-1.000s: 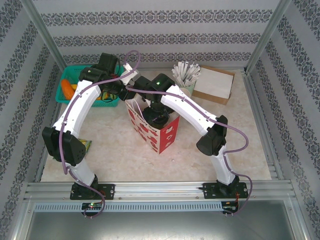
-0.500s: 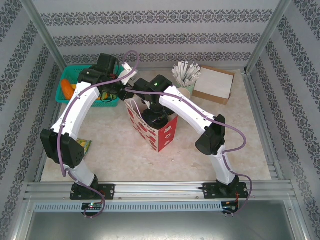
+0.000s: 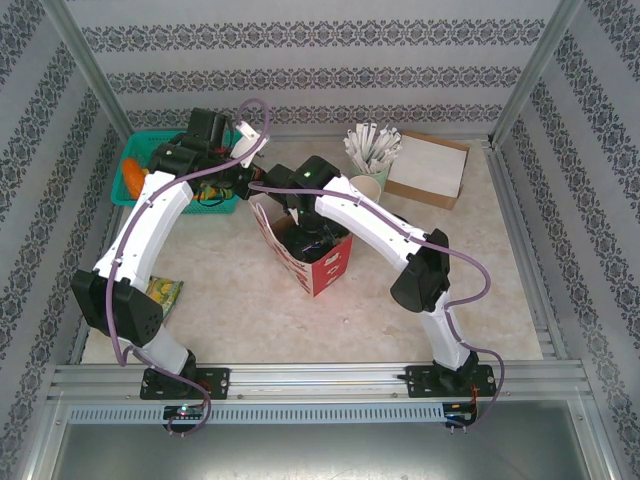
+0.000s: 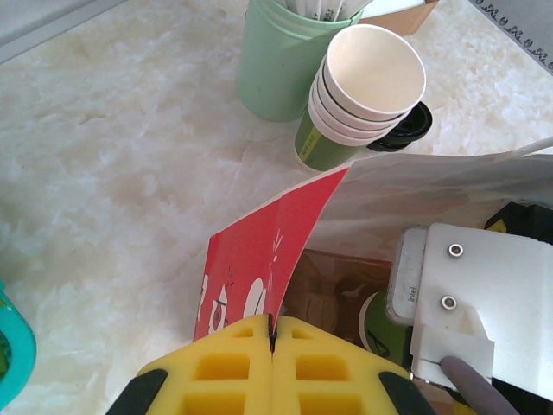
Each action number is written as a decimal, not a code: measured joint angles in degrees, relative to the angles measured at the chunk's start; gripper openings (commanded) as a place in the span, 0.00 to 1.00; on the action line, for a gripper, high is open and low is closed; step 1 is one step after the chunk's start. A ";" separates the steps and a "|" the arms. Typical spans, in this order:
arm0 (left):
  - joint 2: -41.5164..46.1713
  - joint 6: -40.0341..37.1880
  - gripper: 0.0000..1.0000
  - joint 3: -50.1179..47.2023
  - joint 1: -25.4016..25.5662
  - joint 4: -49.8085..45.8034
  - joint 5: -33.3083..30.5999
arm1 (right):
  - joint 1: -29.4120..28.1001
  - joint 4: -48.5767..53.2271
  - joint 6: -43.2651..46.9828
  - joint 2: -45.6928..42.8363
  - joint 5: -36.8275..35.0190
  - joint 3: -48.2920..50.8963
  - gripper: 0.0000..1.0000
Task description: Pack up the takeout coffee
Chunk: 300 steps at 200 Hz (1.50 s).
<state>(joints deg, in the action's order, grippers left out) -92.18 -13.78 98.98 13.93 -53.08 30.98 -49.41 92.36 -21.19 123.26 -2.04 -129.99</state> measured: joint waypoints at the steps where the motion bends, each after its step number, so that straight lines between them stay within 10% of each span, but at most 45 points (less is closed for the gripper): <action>1: 0.02 0.09 0.00 0.00 0.00 0.00 0.00 | 0.00 0.00 -0.07 0.00 0.00 0.00 0.66; 300: 1.27 1.64 0.00 -1.70 0.00 1.57 0.22 | 0.07 0.00 -0.98 -0.33 -3.10 -0.79 0.66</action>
<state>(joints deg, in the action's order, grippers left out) -90.91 -12.14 97.27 13.93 -51.51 31.20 -49.34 92.36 -22.17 122.93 -5.15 -130.78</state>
